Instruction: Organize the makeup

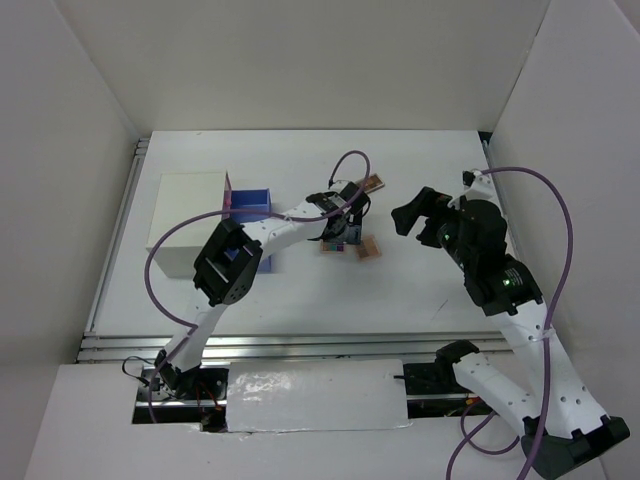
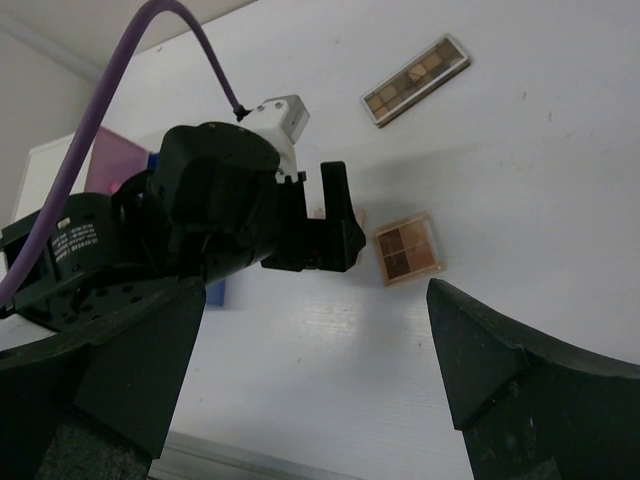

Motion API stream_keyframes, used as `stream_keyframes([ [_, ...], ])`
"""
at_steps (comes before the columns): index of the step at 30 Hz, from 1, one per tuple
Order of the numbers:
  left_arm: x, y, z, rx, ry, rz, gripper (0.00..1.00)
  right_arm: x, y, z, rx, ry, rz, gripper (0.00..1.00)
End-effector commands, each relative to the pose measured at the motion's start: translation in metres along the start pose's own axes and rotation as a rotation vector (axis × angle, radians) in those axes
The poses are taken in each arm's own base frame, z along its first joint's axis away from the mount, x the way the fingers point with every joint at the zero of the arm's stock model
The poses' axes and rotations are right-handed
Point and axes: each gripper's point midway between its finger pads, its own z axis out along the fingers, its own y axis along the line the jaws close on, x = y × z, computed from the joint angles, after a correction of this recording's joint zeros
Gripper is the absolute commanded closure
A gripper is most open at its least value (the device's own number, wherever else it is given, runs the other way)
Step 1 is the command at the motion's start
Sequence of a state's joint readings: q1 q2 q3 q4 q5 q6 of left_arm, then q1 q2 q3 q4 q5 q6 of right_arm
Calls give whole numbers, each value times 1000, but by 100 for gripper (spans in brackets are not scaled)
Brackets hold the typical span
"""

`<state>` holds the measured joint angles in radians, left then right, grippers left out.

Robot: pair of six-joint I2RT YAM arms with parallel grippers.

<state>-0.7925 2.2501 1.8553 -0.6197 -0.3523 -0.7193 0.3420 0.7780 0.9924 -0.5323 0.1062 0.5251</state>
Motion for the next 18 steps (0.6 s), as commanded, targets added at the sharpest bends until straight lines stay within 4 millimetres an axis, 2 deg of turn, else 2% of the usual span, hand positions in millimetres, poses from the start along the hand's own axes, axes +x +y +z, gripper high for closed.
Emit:
stream_keyframes([
  [1, -7, 12, -1, -62, -28, -33, 0, 2, 14, -2, -85, 12, -25, 0],
  [6, -4, 20, -4, -76, -32, -20, 1, 5, 16, 3, -96, 29, -28, 0],
  [13, 11, 13, 20, -67, 17, 3, 1, 1, 19, 1, -105, 17, -30, 0],
  [18, 12, 15, 23, -76, 15, 0, 6, 0, 19, 0, -108, 13, -30, 0],
])
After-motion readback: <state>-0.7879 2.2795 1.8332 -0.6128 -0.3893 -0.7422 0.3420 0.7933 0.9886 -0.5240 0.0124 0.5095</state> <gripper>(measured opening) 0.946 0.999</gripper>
